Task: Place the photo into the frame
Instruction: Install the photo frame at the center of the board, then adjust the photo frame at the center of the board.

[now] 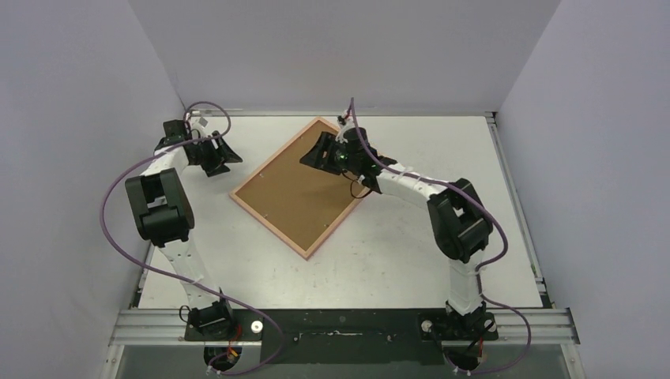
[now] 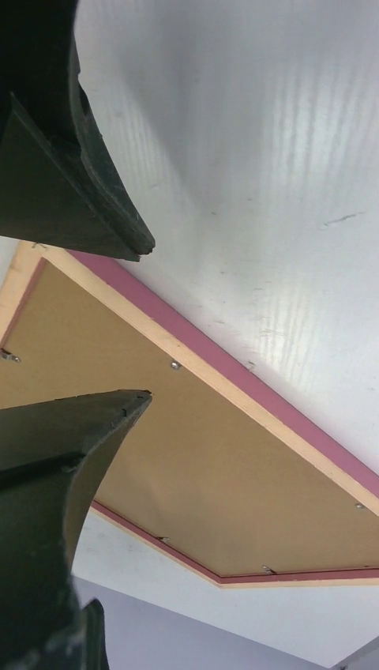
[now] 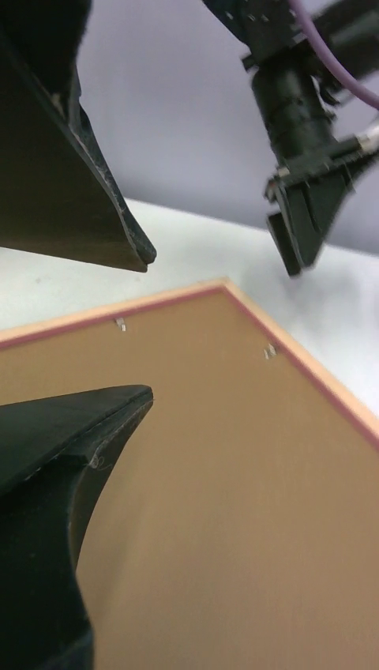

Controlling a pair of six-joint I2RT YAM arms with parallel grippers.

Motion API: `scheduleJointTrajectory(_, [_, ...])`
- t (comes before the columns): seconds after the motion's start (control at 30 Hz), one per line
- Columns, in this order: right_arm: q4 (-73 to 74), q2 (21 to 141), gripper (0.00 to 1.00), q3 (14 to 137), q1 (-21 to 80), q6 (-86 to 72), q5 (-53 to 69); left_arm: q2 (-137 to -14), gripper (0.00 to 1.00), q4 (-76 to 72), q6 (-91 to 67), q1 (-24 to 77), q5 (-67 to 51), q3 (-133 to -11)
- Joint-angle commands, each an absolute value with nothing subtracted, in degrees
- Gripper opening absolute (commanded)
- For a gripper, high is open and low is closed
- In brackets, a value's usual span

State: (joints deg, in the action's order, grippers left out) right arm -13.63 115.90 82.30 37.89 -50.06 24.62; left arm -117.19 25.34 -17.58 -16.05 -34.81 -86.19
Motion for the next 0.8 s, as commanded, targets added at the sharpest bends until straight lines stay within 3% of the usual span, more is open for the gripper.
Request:
scheduleJointTrajectory(0.0, [4.77, 108.09, 0.57, 80.79, 34.34, -45.64, 11.74, -120.59, 0.60, 27.28, -15.48, -13.65, -37.81, -91.54])
scheduleJointTrajectory(0.13, [18.19, 104.18, 0.63, 80.15, 30.41, -44.85, 2.49, -122.67, 0.60, 26.62, -16.10, -10.92, -37.88, -93.39])
scheduleJointTrajectory(0.33, [27.25, 103.91, 0.70, 82.07, 28.34, -41.41, 1.27, -124.19, 0.60, 21.34, -18.18, -7.24, -35.69, -91.98])
scheduleJointTrajectory(0.57, [32.75, 106.91, 0.71, 84.46, 28.11, -40.47, 1.45, -123.63, 0.57, 18.58, -19.45, -5.09, -35.11, -87.42])
scheduleJointTrajectory(0.77, [35.21, 105.78, 0.70, 85.62, 27.96, -39.46, -1.64, -117.29, 0.53, 12.46, -22.61, -2.02, -36.18, -75.54])
